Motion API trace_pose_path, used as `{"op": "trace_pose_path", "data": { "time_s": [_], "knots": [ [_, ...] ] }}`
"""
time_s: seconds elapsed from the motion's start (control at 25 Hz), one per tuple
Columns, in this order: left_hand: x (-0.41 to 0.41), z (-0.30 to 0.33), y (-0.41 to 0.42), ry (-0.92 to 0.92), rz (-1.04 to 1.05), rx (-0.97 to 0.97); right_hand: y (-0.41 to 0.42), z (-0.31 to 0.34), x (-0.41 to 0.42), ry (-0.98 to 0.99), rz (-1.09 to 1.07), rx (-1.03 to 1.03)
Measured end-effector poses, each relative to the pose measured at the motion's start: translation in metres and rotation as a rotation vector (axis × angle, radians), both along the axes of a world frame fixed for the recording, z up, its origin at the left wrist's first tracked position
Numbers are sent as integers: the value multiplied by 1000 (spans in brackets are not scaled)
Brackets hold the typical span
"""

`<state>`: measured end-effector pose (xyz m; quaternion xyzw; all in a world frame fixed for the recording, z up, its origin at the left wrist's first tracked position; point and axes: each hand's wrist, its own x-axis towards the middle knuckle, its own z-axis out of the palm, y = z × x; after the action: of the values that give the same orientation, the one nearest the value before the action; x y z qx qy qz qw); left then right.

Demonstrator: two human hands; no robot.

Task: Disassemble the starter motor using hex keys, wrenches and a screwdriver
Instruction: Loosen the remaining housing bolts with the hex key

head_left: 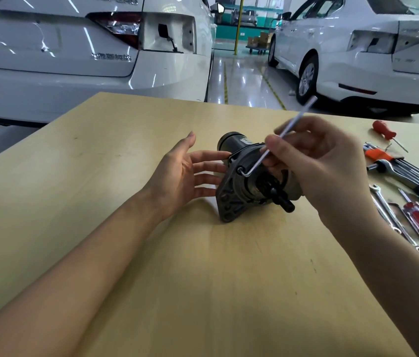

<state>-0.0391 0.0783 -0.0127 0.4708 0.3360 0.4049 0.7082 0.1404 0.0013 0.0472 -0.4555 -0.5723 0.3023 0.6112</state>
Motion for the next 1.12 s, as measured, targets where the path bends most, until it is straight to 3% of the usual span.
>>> {"op": "trace_pose_path", "data": {
  "time_s": [0.12,0.28,0.4,0.48,0.52,0.68,0.76,0.92,1.12],
  "knots": [
    [1,1,-1,-3,-1,-6,8,17,-18,-490,35,185],
    [-3,4,-2,-94,-6,-114,10,17,-46,-1422,292,267],
    [-7,2,0,-45,-26,-122,-1,1,-47,-1616,396,360],
    [-6,0,1,-46,-22,-113,-2,-2,-36,-1542,379,432],
    [-5,1,1,-63,-28,-110,-1,-3,-30,-1395,364,427],
    [-3,0,1,-62,-35,-62,3,-4,-7,-242,208,218],
    [-3,0,2,-54,-34,-53,4,-6,1,147,148,58],
    [-5,-1,2,-55,-46,-38,9,-9,14,348,107,-162],
    [-3,-1,1,-57,-45,-33,10,-12,13,346,126,-192]
  ]
}}
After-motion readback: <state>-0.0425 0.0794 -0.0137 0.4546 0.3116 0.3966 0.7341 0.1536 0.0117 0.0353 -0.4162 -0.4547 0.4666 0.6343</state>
